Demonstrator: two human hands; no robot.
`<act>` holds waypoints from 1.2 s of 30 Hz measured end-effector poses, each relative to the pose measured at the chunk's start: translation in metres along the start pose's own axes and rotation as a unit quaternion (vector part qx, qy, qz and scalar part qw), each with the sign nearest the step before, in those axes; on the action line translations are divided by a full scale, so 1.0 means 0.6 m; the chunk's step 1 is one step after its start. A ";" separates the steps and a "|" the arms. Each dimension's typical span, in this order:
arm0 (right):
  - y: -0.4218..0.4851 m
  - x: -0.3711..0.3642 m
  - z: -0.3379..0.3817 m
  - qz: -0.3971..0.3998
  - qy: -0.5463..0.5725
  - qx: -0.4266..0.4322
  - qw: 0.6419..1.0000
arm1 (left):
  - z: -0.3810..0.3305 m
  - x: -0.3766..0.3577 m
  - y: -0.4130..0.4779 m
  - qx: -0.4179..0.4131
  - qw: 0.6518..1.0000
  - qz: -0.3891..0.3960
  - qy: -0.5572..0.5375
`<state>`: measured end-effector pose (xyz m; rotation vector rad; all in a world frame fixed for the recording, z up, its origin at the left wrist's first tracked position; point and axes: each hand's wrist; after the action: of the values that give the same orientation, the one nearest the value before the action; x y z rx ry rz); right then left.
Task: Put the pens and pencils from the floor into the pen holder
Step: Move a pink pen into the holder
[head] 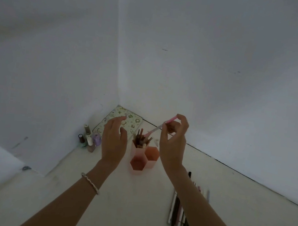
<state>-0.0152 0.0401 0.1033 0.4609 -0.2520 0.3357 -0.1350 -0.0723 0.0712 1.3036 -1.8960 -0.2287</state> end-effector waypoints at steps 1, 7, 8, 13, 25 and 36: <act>-0.005 -0.008 -0.003 0.015 -0.028 0.003 1.000 | -0.003 0.004 0.006 0.012 1.000 -0.002 -0.020; -0.046 -0.025 -0.043 0.145 -0.166 0.052 0.974 | -0.040 0.000 0.019 0.033 0.996 0.019 -0.076; -0.049 -0.019 -0.049 0.126 -0.171 0.070 0.975 | -0.050 -0.005 0.018 0.035 0.995 0.031 -0.087; -0.033 0.049 -0.069 0.039 -0.145 -0.045 0.988 | -0.118 -0.062 -0.036 0.012 0.979 0.174 -0.105; -0.052 0.189 -0.149 0.054 -0.170 -0.176 0.968 | -0.164 -0.195 -0.251 0.019 0.854 0.485 0.189; -0.054 0.207 -0.178 0.065 -0.165 -0.185 0.966 | -0.150 -0.211 -0.224 0.136 0.856 0.495 0.065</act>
<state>0.1276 0.0954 0.0369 0.1269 -0.6604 0.3301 0.0402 -0.0006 -0.0086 0.3355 -2.2696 0.6618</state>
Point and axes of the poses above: each hand's wrist, its own y-axis towards the middle knuckle, its own x-axis out of the back of the hand, z = x × y, and after that the axes turned 8 degrees about -x, right-handed
